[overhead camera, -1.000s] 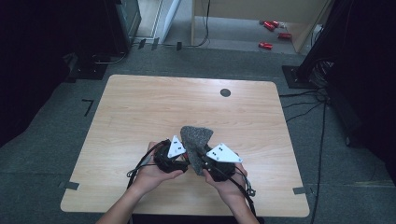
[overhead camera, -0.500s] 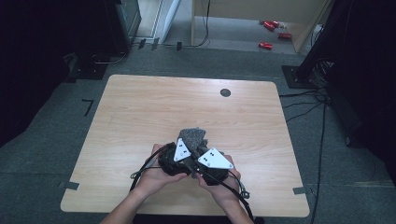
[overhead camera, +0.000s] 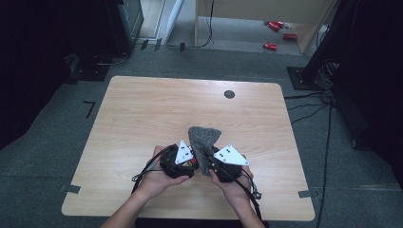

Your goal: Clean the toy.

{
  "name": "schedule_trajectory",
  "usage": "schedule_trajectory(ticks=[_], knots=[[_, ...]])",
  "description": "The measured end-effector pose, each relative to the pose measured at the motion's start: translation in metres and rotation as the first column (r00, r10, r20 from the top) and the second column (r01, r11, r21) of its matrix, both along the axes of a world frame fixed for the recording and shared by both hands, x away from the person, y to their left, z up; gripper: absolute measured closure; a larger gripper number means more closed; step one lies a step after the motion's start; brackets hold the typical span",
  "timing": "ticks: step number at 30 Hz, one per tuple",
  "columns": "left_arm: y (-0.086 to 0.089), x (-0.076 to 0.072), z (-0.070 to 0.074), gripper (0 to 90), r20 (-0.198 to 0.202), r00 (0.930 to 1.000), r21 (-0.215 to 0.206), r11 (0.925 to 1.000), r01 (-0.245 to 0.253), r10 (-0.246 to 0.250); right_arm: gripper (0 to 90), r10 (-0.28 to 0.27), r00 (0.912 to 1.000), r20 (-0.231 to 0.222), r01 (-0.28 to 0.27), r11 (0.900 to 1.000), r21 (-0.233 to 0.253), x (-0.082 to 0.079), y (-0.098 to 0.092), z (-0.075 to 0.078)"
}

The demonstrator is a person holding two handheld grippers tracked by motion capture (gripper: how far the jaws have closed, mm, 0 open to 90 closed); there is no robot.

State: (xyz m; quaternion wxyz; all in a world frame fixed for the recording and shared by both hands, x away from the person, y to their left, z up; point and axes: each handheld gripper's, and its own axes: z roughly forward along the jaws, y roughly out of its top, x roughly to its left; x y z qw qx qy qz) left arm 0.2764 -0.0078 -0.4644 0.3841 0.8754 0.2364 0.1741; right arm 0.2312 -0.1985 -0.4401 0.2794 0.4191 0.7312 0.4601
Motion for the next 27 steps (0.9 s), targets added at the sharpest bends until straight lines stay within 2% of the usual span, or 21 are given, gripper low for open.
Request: schedule_trajectory(ticks=[5,9,15,20,27], knots=[[0.008,0.005,0.002,35.1,-0.004,0.9995,-0.009,0.9994,-0.032,0.032,77.1,0.032,0.9995,-0.003,-0.032,0.999,-0.014,-0.005,0.006,0.0],[0.01,0.007,0.002,35.1,-0.004,0.9989,-0.002,0.9989,-0.046,0.046,77.0,0.04,0.9991,0.015,-0.039,0.999,-0.036,-0.01,0.016,0.0],[0.008,0.005,0.001,35.1,0.006,0.9991,0.009,0.9991,-0.041,0.041,76.8,0.069,0.9967,0.042,-0.067,0.997,-0.049,-0.017,0.024,0.006],[0.004,0.002,0.002,35.1,0.017,0.9993,0.017,0.9992,-0.035,0.034,76.8,0.09,0.9953,0.035,-0.088,0.994,-0.058,-0.018,0.03,0.003],[0.0,-0.001,0.0,35.1,0.035,0.9989,0.044,0.9986,-0.031,0.029,76.5,0.096,0.9951,0.025,-0.095,0.994,-0.053,-0.014,0.028,0.001]])
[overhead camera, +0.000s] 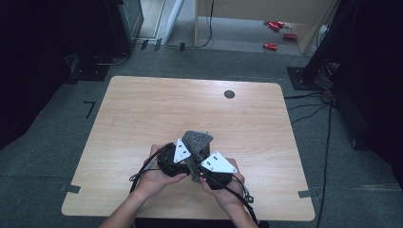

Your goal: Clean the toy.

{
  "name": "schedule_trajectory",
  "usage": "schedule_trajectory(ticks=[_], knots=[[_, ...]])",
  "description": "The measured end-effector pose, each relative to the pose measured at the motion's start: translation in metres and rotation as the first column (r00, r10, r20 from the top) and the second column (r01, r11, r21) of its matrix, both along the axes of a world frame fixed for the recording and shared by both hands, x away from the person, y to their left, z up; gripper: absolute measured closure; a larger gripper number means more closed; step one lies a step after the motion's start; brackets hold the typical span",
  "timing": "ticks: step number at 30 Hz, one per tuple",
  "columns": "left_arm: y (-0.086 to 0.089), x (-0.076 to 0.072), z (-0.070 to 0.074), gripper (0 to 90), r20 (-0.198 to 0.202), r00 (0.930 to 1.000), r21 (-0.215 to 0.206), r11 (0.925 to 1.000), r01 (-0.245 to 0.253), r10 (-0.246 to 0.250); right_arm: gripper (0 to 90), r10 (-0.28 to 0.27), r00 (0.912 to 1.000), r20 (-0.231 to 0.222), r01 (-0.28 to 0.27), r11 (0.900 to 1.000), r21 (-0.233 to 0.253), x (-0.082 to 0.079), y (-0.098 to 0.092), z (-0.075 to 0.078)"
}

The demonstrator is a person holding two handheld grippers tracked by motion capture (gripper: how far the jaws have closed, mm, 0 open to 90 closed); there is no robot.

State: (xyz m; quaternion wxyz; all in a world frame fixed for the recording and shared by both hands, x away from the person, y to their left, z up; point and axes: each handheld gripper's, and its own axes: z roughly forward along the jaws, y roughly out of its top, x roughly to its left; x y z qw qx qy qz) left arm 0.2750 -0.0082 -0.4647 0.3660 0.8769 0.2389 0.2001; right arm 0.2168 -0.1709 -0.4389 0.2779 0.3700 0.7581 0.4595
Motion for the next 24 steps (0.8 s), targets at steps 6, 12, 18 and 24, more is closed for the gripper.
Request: schedule_trajectory(ticks=[6,12,18,24], knots=[[-0.004,-0.004,-0.002,35.2,0.018,0.9992,0.034,0.9988,0.034,-0.035,76.3,-0.006,0.9999,-0.013,0.006,1.0,-0.004,0.004,-0.003,0.0],[-0.003,-0.005,-0.001,35.1,0.012,0.9989,0.014,0.9989,0.045,-0.045,76.3,-0.037,0.9991,-0.022,0.037,0.999,0.004,0.01,-0.012,0.0],[0.006,0.001,0.003,35.1,-0.001,0.9998,-0.032,0.9993,0.022,-0.022,76.6,-0.088,0.995,-0.047,0.089,0.996,0.014,0.017,-0.028,-0.001],[0.013,0.005,0.003,35.1,-0.009,0.9999,-0.03,0.9995,0.007,-0.008,76.5,-0.092,0.9953,-0.03,0.094,0.995,0.046,0.014,-0.036,0.005]])
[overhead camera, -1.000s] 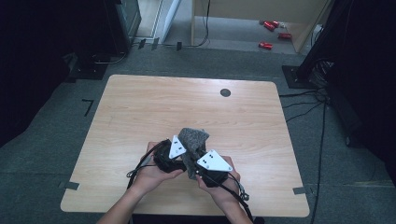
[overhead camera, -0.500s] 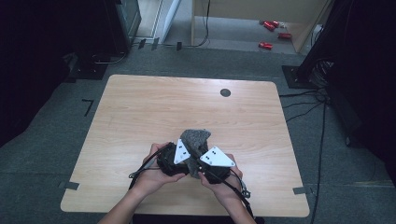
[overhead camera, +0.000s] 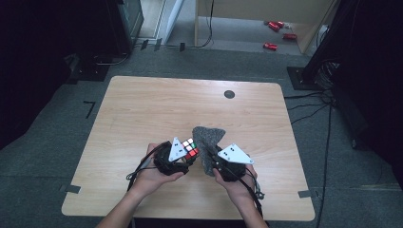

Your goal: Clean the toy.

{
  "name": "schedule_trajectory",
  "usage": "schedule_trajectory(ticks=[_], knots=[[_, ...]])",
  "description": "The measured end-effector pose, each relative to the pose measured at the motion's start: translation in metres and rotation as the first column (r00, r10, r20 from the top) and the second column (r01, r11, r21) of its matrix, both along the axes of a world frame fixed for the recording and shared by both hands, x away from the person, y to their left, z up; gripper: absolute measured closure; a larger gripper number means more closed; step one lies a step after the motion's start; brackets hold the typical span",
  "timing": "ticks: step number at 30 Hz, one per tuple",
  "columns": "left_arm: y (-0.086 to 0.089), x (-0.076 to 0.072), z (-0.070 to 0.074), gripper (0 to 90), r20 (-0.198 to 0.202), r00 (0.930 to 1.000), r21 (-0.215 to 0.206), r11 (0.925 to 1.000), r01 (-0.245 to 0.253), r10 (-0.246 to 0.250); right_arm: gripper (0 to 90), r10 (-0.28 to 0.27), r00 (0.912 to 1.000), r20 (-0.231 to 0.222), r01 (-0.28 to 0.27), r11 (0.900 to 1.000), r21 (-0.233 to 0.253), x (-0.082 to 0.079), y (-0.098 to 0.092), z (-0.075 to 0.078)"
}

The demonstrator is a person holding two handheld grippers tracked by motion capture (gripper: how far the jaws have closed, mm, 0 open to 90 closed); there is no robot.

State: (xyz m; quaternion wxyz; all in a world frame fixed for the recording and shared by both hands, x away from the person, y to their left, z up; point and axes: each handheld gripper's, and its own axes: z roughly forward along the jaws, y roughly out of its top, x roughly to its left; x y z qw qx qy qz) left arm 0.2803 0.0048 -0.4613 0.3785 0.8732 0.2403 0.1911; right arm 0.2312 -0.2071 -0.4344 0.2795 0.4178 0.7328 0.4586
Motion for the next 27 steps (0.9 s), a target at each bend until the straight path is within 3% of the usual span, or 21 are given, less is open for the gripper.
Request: schedule_trajectory(ticks=[7,15,17,22,25,27], knots=[[-0.01,-0.006,-0.004,35.1,0.011,0.9996,0.036,0.999,0.025,-0.026,76.3,0.065,0.9975,0.029,-0.065,0.998,-0.007,-0.011,0.018,0.009],[-0.019,-0.012,-0.006,35.1,0.03,0.9991,0.073,0.997,0.026,-0.028,76.3,0.098,0.9946,0.033,-0.095,0.992,-0.079,-0.013,0.038,-0.003],[-0.018,-0.012,-0.005,35.2,0.032,0.9991,0.071,0.9972,0.024,-0.027,76.4,0.095,0.9946,0.04,-0.091,0.992,-0.089,-0.012,0.036,-0.004],[-0.015,-0.011,-0.004,35.1,0.036,0.999,0.059,0.998,0.024,-0.026,76.7,0.024,0.9992,0.032,-0.021,0.996,-0.086,-0.002,0.021,-0.008],[-0.012,-0.009,-0.003,35.2,0.033,0.9992,0.045,0.9988,0.019,-0.021,76.7,-0.02,0.9998,0.009,0.02,0.998,-0.064,0.002,0.01,-0.008],[-0.011,-0.008,-0.003,35.1,0.03,0.9994,0.052,0.9985,0.015,-0.017,76.7,-0.018,0.9993,0.032,0.018,0.999,-0.027,-0.002,0.007,-0.001]])
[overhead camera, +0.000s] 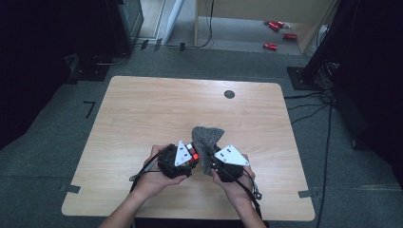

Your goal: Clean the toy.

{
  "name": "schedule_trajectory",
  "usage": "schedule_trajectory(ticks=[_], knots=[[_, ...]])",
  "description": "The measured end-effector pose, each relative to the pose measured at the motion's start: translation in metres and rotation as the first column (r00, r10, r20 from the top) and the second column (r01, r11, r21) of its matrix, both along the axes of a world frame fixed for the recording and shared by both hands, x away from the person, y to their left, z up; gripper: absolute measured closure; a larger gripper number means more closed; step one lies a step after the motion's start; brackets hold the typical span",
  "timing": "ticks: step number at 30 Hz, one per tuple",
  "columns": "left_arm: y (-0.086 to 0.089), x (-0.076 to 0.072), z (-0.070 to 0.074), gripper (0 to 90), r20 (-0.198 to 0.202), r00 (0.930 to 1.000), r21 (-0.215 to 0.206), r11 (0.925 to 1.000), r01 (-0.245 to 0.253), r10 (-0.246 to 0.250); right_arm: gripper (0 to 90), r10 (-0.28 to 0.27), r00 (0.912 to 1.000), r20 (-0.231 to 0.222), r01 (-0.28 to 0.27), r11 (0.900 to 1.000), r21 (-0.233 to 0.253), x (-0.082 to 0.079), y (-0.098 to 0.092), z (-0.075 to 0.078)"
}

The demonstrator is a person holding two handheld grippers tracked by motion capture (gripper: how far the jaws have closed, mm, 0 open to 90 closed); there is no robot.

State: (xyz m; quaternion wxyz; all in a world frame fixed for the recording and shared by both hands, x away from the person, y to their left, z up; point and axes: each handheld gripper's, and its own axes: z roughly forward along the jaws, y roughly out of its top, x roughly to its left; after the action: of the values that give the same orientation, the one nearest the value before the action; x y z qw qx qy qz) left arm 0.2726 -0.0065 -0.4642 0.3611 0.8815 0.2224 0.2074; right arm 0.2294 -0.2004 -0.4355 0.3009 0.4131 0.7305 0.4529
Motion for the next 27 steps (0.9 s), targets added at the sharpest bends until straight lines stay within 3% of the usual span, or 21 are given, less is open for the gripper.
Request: schedule_trajectory(ticks=[4,9,13,18,21,24,27], knots=[[-0.003,-0.002,-0.001,35.1,0.0,1.0,0.003,1.0,0.005,-0.005,76.6,0.06,0.9977,0.032,-0.059,0.998,-0.013,-0.01,0.015,0.01],[-0.005,-0.005,0.0,35.1,0.012,0.9999,0.012,0.9999,0.01,-0.01,76.4,0.104,0.9939,0.038,-0.1,0.991,-0.09,-0.013,0.033,0.001],[0.001,-0.002,0.003,35.1,-0.004,1.0,-0.026,0.9996,0.003,-0.003,76.6,0.061,0.9977,0.03,-0.058,0.995,-0.082,-0.008,0.024,-0.001],[0.004,0.002,0.002,35.1,-0.014,0.9999,-0.043,0.9991,-0.001,0.0,76.6,0.003,0.9999,-0.015,-0.003,1.0,-0.016,0.001,0.004,-0.001],[0.002,0.001,0.0,35.1,-0.019,0.9997,-0.033,0.9994,0.014,-0.015,76.5,0.031,0.9995,0.009,-0.031,0.999,0.02,-0.005,0.005,0.006],[-0.001,-0.001,-0.002,35.1,-0.024,0.9989,-0.04,0.9984,0.04,-0.041,76.3,0.087,0.9958,0.029,-0.087,0.996,-0.002,-0.011,0.019,0.007],[-0.001,-0.002,-0.002,35.1,-0.017,0.999,-0.039,0.9984,0.042,-0.042,76.2,0.106,0.994,0.028,-0.104,0.993,-0.047,-0.012,0.027,0.002]])
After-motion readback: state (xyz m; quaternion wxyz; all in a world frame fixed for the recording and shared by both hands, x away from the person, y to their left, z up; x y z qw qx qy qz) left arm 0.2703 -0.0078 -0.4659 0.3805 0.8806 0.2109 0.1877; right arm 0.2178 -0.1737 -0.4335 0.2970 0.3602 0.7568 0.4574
